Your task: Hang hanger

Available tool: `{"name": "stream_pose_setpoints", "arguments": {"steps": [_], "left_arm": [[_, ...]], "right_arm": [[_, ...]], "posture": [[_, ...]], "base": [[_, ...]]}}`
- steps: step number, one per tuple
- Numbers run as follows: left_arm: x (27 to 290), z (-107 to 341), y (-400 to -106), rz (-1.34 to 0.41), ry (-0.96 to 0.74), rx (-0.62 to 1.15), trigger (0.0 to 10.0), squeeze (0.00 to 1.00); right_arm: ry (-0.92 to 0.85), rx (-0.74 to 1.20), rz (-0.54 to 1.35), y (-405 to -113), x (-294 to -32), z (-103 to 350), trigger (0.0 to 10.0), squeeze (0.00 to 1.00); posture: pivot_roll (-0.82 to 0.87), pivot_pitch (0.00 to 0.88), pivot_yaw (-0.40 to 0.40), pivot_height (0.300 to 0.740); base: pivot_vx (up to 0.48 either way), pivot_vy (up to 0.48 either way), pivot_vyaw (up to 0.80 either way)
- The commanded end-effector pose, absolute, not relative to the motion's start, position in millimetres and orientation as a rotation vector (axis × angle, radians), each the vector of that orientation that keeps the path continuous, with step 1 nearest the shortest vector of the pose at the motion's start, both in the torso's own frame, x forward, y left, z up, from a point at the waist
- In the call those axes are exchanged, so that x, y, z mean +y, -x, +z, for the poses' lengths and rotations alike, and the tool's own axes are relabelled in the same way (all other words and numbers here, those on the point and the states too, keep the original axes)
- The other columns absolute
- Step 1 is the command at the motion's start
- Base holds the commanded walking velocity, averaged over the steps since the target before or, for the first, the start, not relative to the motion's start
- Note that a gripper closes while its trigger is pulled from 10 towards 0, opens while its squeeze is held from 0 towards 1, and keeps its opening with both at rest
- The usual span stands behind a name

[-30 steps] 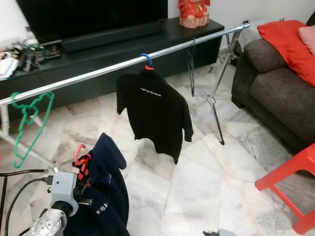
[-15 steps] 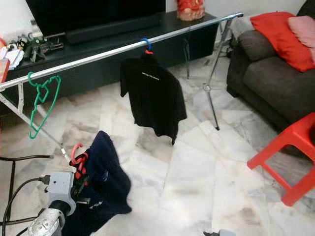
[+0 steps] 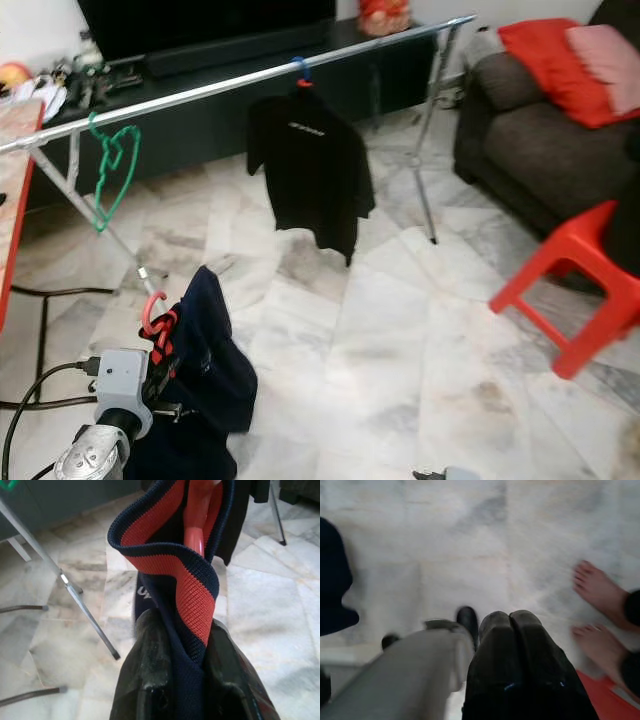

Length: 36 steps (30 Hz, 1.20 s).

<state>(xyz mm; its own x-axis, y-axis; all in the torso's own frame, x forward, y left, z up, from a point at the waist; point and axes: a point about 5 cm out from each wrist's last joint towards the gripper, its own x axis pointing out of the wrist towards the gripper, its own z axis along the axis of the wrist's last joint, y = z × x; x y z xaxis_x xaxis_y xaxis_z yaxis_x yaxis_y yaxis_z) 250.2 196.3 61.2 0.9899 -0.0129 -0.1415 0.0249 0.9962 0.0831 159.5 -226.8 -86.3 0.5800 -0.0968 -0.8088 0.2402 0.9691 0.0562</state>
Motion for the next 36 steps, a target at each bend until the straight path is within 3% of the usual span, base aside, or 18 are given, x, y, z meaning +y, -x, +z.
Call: {"name": "stream_pose_setpoints", "arguments": {"steps": [1, 15, 29, 36], "left_arm": [[201.6, 62.4, -246.3, -0.003, -0.089, 0.139, 10.0, 0.00], [163.5, 80.8, -260.5, -0.192, -0.059, 0.135, 10.0, 0.00], [151.4, 86.8, -260.7, -0.291, -0.071, 0.158, 10.0, 0.00], [125.7, 97.8, -262.7, -0.524, -0.067, 0.183, 10.0, 0.00]], "right_arm": [[-0.185, 0.960, -0.190, -152.8, -219.5, -90.8, 10.0, 0.00], [-0.180, 0.945, -0.184, -154.0, -219.5, -90.0, 10.0, 0.00], [-0.122, 0.891, -0.153, -158.7, -221.3, -86.1, 10.0, 0.00], [0.008, 0.761, 0.103, -174.9, -212.6, -74.4, 10.0, 0.00]], "posture": [[0.01, 0.156, 0.018, 0.740], [0.01, 0.154, 0.018, 0.740], [0.01, 0.154, 0.016, 0.740], [0.01, 0.163, 0.017, 0.740]], "base": [[-0.315, 0.000, 0.00], [-0.043, 0.000, 0.00], [0.000, 0.000, 0.26], [0.000, 0.000, 0.00]]}}
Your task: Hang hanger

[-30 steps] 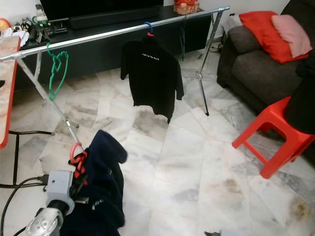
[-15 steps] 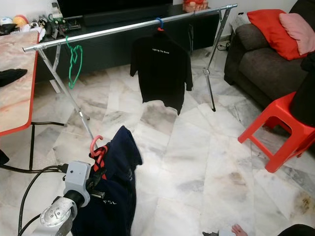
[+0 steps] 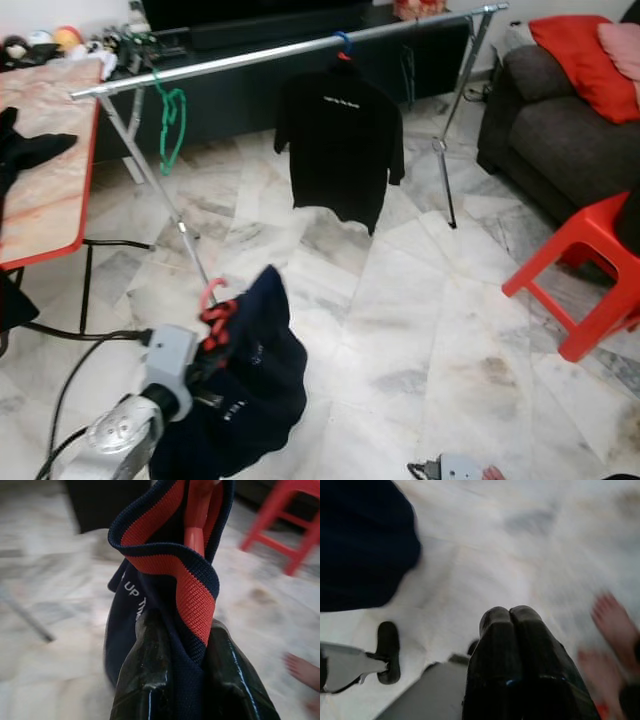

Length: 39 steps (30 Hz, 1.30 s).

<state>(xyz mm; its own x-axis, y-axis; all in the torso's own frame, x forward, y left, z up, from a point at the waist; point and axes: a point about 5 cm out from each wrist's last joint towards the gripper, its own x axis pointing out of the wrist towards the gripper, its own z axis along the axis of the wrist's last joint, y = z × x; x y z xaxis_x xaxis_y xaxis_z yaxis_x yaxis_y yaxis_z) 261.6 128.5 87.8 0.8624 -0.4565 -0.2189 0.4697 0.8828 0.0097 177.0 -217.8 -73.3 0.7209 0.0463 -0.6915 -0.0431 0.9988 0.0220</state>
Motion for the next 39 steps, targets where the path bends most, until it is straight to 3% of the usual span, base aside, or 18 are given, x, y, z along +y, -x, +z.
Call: {"name": "stream_pose_setpoints", "arguments": {"steps": [1, 13, 15, 16, 21, 27, 28, 29, 31, 32, 39], "left_arm": [[120.9, 100.9, -263.3, -0.566, -0.069, 0.182, 10.0, 0.00], [85.3, 130.5, -274.9, -0.806, -0.004, 0.158, 10.0, 0.00], [75.7, 136.5, -276.1, -0.863, -0.016, 0.144, 10.0, 0.00], [72.3, 139.6, -276.2, -0.882, -0.012, 0.138, 10.0, 0.00], [59.6, 150.3, -276.1, -0.940, 0.011, 0.118, 10.0, 0.00], [54.4, 151.3, -275.4, -0.960, 0.017, 0.118, 10.0, 0.00], [52.7, 153.5, -275.5, -0.966, 0.020, 0.112, 10.0, 0.00], [52.2, 154.3, -275.8, -0.968, 0.020, 0.109, 10.0, 0.00], [51.7, 155.1, -276.1, -0.970, 0.020, 0.109, 10.0, 0.00], [51.3, 156.2, -276.7, -0.973, 0.021, 0.106, 10.0, 0.00], [46.1, 164.7, -281.0, -0.987, 0.024, 0.078, 10.0, 0.00]], "right_arm": [[0.034, 0.741, 0.163, -177.4, -209.6, -72.3, 10.0, 0.00], [0.170, 0.564, 0.370, -188.8, -198.0, -57.4, 10.0, 0.00], [0.188, 0.152, 0.432, -267.6, -171.3, 9.7, 10.0, 0.00], [0.198, 0.072, 0.431, -279.8, -166.2, 25.1, 10.0, 0.00], [0.266, -0.053, 0.356, -287.4, -165.3, 41.6, 10.0, 0.00], [0.192, 0.003, 0.339, -285.6, -167.9, 32.9, 10.0, 0.00], [0.198, 0.033, 0.360, -281.7, -166.9, 27.3, 10.0, 0.07], [0.202, 0.048, 0.362, -279.1, -166.6, 24.0, 10.0, 0.57], [0.205, 0.059, 0.361, -276.7, -166.3, 21.2, 10.0, 0.57], [0.196, 0.069, 0.348, -274.6, -167.0, 18.8, 10.0, 1.00], [0.170, 0.143, 0.354, -261.7, -166.0, 3.5, 10.0, 1.00]], "posture": [[0.01, 0.165, 0.016, 0.740], [0.00, 0.171, 0.013, 0.740], [0.00, 0.172, 0.015, 0.740], [0.00, 0.172, 0.015, 0.740], [-0.01, 0.176, 0.015, 0.740], [-0.02, 0.177, 0.014, 0.740], [-0.01, 0.177, 0.014, 0.740], [-0.01, 0.177, 0.014, 0.740], [-0.01, 0.177, 0.014, 0.740], [-0.02, 0.177, 0.014, 0.740], [-0.02, 0.177, 0.014, 0.740]], "base": [[0.000, 0.000, 0.00], [0.000, 0.000, 0.00], [0.000, 0.000, 0.00], [0.000, 0.000, 0.00], [0.000, 0.000, 0.00], [0.000, 0.000, 0.00], [0.000, 0.000, 0.00], [0.000, 0.000, 0.00], [0.000, 0.000, 0.00], [0.000, 0.000, 0.00], [0.000, 0.000, 0.00]]}}
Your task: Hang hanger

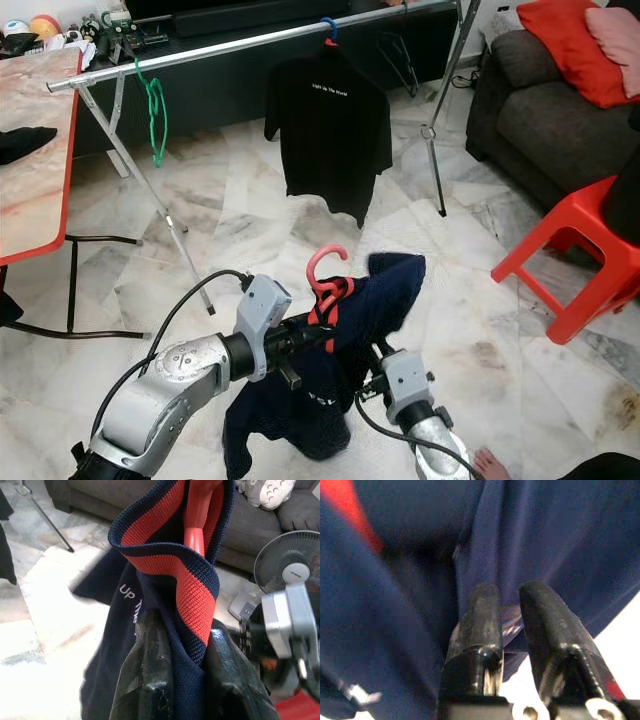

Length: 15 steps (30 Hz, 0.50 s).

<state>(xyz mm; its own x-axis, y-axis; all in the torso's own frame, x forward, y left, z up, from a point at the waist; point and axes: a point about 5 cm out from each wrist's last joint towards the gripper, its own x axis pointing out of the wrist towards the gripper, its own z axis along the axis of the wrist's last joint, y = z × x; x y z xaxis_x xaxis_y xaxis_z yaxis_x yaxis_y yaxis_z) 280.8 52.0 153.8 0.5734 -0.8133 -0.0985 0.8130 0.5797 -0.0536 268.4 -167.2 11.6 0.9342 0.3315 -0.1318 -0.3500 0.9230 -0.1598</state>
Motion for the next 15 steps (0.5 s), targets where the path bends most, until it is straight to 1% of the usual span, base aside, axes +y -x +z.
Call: {"name": "stream_pose_setpoints", "arguments": {"steps": [1, 4, 5, 6, 7, 15], "left_arm": [[45.5, 165.9, -281.2, -0.989, 0.026, 0.073, 10.0, 0.00], [44.9, 166.9, -280.8, -0.996, 0.023, 0.071, 10.0, 0.00], [44.8, 166.7, -280.9, -0.995, 0.022, 0.071, 10.0, 0.00], [44.6, 166.6, -281.1, -0.994, 0.021, 0.071, 10.0, 0.00], [43.8, 166.5, -280.8, -0.995, 0.021, 0.070, 10.0, 0.00], [42.6, 167.1, -278.6, -1.004, 0.019, 0.068, 10.0, 0.00]], "right_arm": [[0.170, 0.142, 0.350, -261.3, -166.1, 3.2, 10.0, 1.00], [0.183, 0.132, 0.328, -261.1, -167.4, 3.7, 10.0, 1.00], [0.185, 0.132, 0.324, -261.0, -167.5, 3.7, 10.0, 0.79], [0.184, 0.132, 0.325, -260.9, -167.1, 3.6, 10.0, 0.05], [0.180, 0.127, 0.328, -261.1, -165.6, 4.0, 10.0, 0.00], [0.166, 0.112, 0.324, -265.1, -161.8, 7.4, 10.0, 0.00]], "posture": [[-0.02, 0.177, 0.014, 0.740], [-0.02, 0.178, 0.015, 0.740], [-0.02, 0.179, 0.015, 0.740], [-0.02, 0.179, 0.015, 0.740], [-0.02, 0.179, 0.015, 0.740], [-0.01, 0.176, 0.015, 0.740]], "base": [[0.000, 0.000, 0.00], [0.000, 0.000, 0.00], [0.000, 0.000, 0.00], [0.000, 0.000, 0.00], [0.000, 0.000, 0.00], [0.000, 0.000, 0.00]]}}
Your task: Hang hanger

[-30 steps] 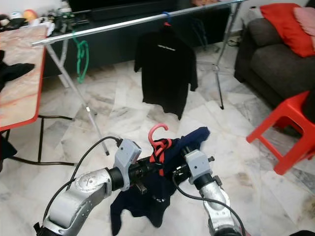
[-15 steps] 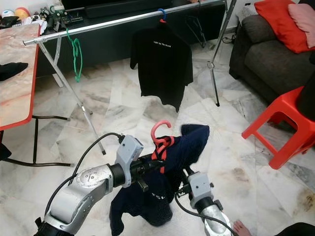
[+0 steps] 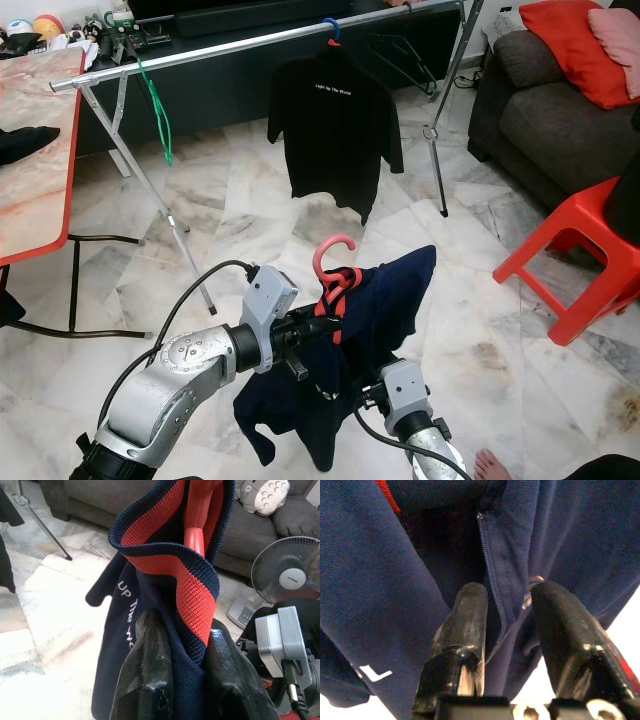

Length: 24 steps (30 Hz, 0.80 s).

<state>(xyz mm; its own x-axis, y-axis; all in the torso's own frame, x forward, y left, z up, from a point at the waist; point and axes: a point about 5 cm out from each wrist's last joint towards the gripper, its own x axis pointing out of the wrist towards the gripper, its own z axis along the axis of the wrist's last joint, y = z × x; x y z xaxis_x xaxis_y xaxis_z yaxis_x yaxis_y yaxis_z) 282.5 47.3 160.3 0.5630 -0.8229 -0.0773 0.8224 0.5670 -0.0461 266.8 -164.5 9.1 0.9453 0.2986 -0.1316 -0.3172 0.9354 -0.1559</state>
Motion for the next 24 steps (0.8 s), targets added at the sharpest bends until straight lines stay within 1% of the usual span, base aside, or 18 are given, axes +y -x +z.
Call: {"name": "stream_pose_setpoints", "arguments": {"steps": [1, 3, 4, 17, 24], "left_arm": [[42.4, 167.3, -278.5, -1.005, 0.019, 0.067, 10.0, 0.00], [41.3, 167.9, -277.9, -1.013, 0.022, 0.067, 10.0, 0.00], [39.7, 167.8, -276.8, -1.021, 0.020, 0.067, 10.0, 0.00], [36.0, 168.2, -271.1, -1.055, 0.021, 0.075, 10.0, 0.00], [36.5, 169.0, -269.7, -1.058, 0.020, 0.074, 10.0, 0.00]], "right_arm": [[0.161, 0.113, 0.326, -265.5, -161.5, 7.6, 10.0, 0.00], [0.135, 0.151, 0.373, -266.1, -158.2, 4.9, 10.0, 0.00], [0.156, 0.146, 0.390, -267.9, -157.3, 6.6, 10.0, 0.00], [0.177, 0.107, 0.342, -285.1, -160.3, 20.8, 10.0, 0.00], [0.176, 0.139, 0.319, -288.2, -159.7, 19.5, 10.0, 0.00]], "posture": [[-0.01, 0.176, 0.015, 0.740], [-0.01, 0.173, 0.015, 0.740], [-0.01, 0.173, 0.015, 0.740], [-0.01, 0.167, 0.011, 0.740], [0.00, 0.167, 0.007, 0.740]], "base": [[0.000, 0.000, 0.00], [0.000, 0.000, 0.00], [0.000, 0.000, 0.00], [0.000, 0.000, 0.00], [0.000, 0.000, 0.00]]}}
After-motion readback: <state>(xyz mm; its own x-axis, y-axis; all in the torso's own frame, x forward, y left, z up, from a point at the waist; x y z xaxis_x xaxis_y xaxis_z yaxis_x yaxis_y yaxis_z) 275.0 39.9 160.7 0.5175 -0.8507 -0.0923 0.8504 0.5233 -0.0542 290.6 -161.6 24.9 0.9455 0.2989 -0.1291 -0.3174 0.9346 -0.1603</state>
